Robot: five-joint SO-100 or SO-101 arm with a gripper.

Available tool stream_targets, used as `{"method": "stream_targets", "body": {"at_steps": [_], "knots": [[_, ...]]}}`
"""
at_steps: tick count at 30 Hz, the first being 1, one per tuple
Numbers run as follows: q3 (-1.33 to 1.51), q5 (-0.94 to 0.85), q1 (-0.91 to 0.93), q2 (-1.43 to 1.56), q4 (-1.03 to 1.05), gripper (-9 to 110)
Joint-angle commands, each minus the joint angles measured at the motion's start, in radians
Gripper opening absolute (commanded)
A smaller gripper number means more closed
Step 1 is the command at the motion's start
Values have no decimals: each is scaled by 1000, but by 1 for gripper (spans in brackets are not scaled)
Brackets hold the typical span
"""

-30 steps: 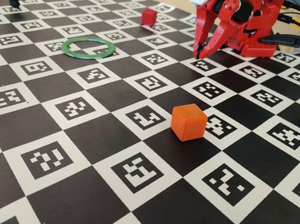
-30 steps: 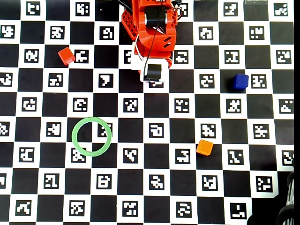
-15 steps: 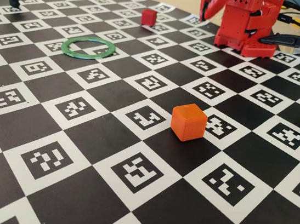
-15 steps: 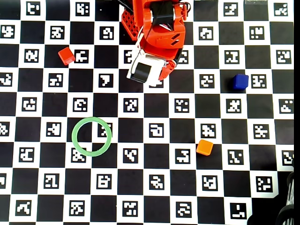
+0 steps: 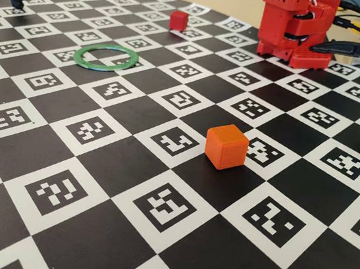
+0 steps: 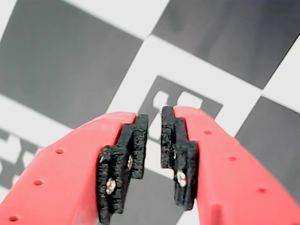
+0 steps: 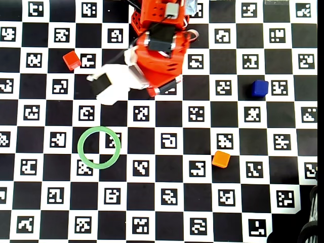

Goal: Grab the red cube then put it in the green circle then put the blue cube on top and finally the orange cube on top

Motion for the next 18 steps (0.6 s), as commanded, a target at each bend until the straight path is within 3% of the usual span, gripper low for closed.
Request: {"method": "stream_targets", "body": {"at_steps": [1,11,18], "knots": [[-120,-60,126,-6,60,3],[-193,-249,480,-44,98,28],[-187,-488,741,-112,95,35]]}}
